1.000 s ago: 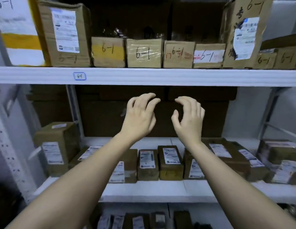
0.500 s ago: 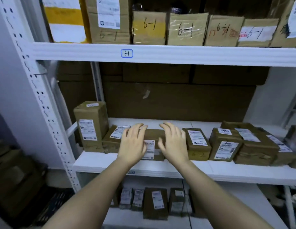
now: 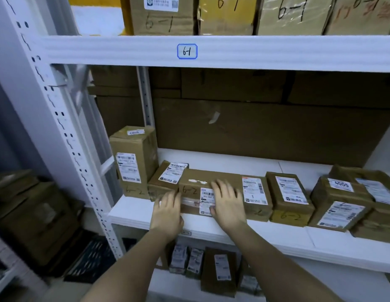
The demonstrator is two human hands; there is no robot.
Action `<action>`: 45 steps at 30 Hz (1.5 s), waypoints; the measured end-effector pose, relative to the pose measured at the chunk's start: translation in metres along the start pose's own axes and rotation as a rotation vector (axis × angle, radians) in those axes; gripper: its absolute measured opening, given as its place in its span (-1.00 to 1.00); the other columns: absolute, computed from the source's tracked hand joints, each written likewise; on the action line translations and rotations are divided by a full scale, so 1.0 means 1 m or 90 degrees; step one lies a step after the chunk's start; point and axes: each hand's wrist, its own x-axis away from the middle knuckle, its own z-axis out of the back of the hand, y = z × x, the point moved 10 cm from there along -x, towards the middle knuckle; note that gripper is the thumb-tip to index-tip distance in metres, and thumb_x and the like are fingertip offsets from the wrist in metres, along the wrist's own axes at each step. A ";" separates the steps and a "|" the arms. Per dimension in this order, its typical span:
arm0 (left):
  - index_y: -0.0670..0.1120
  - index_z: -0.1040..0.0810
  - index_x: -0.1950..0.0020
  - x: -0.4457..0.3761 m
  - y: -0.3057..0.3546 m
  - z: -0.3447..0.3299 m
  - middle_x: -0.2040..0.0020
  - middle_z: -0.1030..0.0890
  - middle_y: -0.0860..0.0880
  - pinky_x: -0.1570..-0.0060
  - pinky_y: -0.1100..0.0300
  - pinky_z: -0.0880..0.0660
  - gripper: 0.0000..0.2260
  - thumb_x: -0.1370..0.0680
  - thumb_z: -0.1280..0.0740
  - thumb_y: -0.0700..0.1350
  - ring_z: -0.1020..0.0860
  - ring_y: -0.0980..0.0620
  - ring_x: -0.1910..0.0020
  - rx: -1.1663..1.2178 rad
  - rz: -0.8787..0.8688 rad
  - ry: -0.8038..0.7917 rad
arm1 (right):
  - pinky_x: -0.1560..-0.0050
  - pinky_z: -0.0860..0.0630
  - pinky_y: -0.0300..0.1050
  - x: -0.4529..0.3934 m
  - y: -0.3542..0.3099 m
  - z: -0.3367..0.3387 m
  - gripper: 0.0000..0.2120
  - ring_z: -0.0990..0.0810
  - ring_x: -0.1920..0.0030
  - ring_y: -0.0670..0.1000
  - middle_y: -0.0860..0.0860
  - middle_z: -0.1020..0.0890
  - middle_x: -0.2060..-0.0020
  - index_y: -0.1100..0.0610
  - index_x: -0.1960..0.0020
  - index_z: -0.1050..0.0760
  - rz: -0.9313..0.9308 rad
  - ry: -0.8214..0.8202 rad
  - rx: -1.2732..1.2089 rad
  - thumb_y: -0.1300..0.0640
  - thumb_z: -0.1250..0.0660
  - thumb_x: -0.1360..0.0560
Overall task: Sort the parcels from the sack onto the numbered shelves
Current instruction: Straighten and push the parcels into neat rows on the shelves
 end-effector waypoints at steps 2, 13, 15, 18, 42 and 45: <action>-0.11 0.01 -0.57 -0.009 -0.015 -0.012 -0.55 -0.07 -0.09 -0.50 -0.01 0.04 -0.36 -0.57 -0.17 0.04 -0.04 -0.07 -0.53 -0.009 0.040 -0.056 | -0.26 -0.41 0.15 -0.011 -0.004 -0.009 -0.17 -0.39 -0.40 0.13 0.07 -0.45 -0.38 0.10 -0.46 -0.33 0.015 -0.017 0.022 -0.04 -0.54 -0.27; -0.15 0.08 -0.57 -0.070 -0.035 -0.022 -0.58 0.07 -0.08 -0.52 0.03 0.12 -0.36 -0.58 -0.16 -0.08 0.10 -0.05 -0.56 -0.009 -0.032 -0.134 | -0.46 0.05 0.33 -0.047 -0.033 -0.034 -0.10 0.14 -0.56 0.16 0.04 0.11 -0.58 0.03 -0.58 0.23 -0.005 -0.084 0.043 -0.07 -0.34 -0.52; -0.15 0.07 -0.57 -0.076 -0.038 -0.028 -0.58 0.07 -0.09 -0.52 0.01 0.11 -0.37 -0.58 -0.16 -0.09 0.11 -0.07 -0.56 0.001 -0.041 -0.153 | -0.47 0.09 0.33 -0.047 -0.031 -0.038 -0.13 0.16 -0.56 0.16 0.04 0.13 -0.58 0.02 -0.57 0.28 -0.034 -0.089 0.052 -0.05 -0.29 -0.55; -0.13 0.11 -0.58 -0.082 -0.042 -0.040 -0.59 0.08 -0.08 -0.51 -0.02 0.09 -0.36 -0.59 -0.15 -0.11 0.11 -0.09 -0.56 -0.008 -0.064 -0.178 | -0.46 0.10 0.33 -0.047 -0.032 -0.042 -0.14 0.14 -0.56 0.16 0.04 0.11 -0.58 0.04 -0.57 0.28 -0.046 -0.095 0.061 -0.04 -0.28 -0.56; -0.07 -0.16 -0.48 -0.092 -0.042 -0.033 -0.48 -0.22 -0.07 -0.30 -0.02 -0.29 -0.50 -0.55 -0.20 -0.12 -0.21 -0.13 -0.43 -0.016 -0.093 -0.121 | -0.45 0.09 0.34 -0.071 -0.024 -0.050 -0.23 0.09 -0.56 0.15 0.04 0.03 -0.57 0.03 -0.58 0.18 -0.047 -0.069 0.087 0.05 -0.25 -0.58; -0.07 -0.17 -0.48 -0.091 -0.042 -0.030 -0.48 -0.22 -0.06 -0.32 -0.01 -0.28 -0.50 -0.56 -0.19 -0.08 -0.20 -0.10 -0.45 -0.007 -0.103 -0.116 | -0.45 0.09 0.34 -0.070 -0.024 -0.049 -0.23 0.08 -0.56 0.16 0.04 0.03 -0.58 0.02 -0.58 0.19 -0.038 -0.063 0.096 0.04 -0.25 -0.58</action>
